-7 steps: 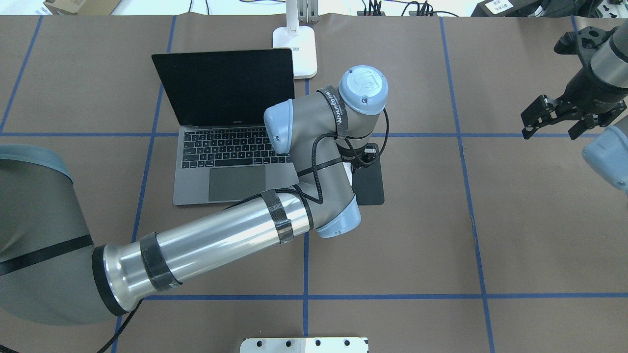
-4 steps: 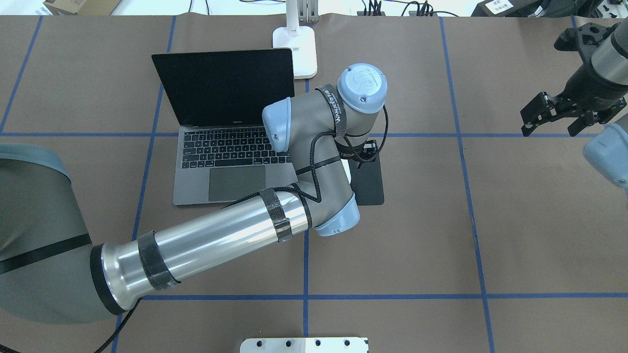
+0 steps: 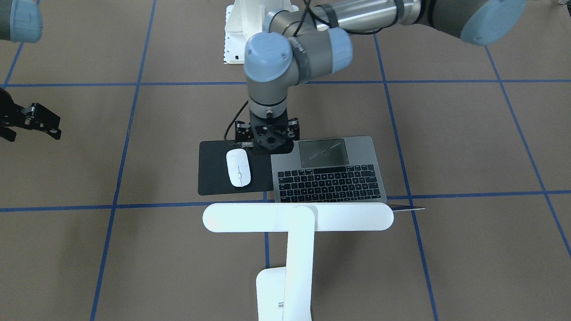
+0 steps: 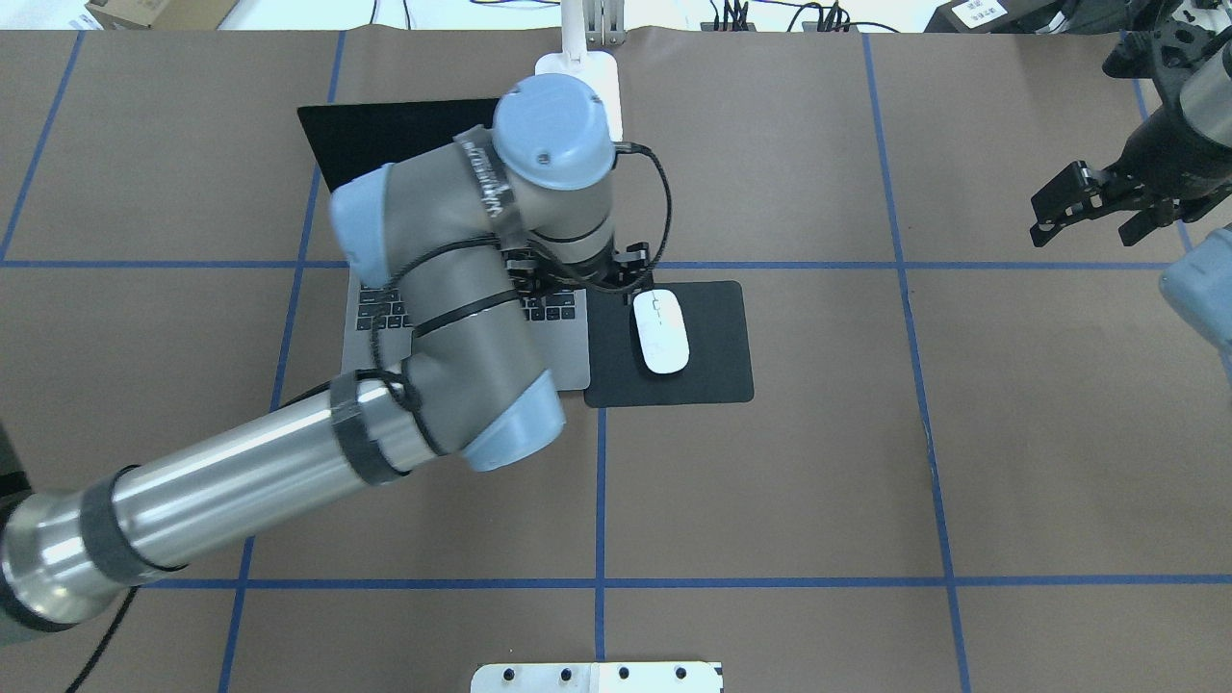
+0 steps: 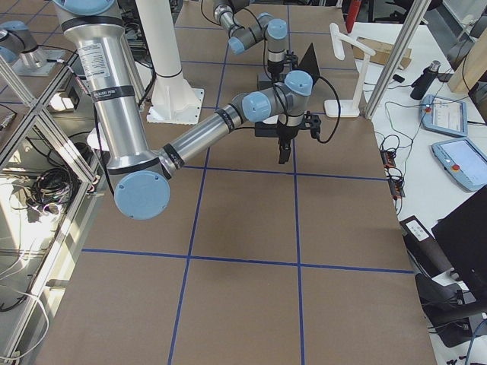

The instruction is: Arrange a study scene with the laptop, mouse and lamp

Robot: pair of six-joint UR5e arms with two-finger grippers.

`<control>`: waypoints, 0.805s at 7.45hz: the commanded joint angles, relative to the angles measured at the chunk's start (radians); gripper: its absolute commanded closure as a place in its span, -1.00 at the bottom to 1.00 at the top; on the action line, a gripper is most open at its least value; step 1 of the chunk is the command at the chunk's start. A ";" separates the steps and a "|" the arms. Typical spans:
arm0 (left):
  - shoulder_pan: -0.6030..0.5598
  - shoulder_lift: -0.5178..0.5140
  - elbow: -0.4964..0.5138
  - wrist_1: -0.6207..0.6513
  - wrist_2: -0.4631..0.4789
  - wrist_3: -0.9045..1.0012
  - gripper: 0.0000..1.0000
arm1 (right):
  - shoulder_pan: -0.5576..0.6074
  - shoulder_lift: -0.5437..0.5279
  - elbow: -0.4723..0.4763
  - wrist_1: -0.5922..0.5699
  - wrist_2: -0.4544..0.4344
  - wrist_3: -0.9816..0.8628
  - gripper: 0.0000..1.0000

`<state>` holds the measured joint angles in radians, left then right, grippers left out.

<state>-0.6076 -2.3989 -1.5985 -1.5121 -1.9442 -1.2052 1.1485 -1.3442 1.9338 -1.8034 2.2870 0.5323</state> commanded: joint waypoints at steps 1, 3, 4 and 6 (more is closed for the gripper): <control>-0.040 0.423 -0.463 0.024 -0.009 0.141 -1.00 | 0.046 -0.067 -0.003 0.056 -0.011 -0.027 -1.00; -0.133 0.689 -0.598 0.009 -0.016 0.309 -1.00 | 0.141 -0.181 -0.004 0.065 -0.007 -0.209 -1.00; -0.223 0.790 -0.591 -0.009 -0.016 0.452 -1.00 | 0.210 -0.241 -0.007 0.064 -0.003 -0.347 -1.00; -0.630 0.860 -0.411 -0.011 -0.274 0.977 -1.00 | 0.313 -0.300 -0.027 0.064 0.017 -0.428 -1.00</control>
<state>-0.9734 -1.5898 -2.1293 -1.5203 -2.0503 -0.5788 1.3912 -1.6054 1.9216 -1.7396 2.2930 0.1675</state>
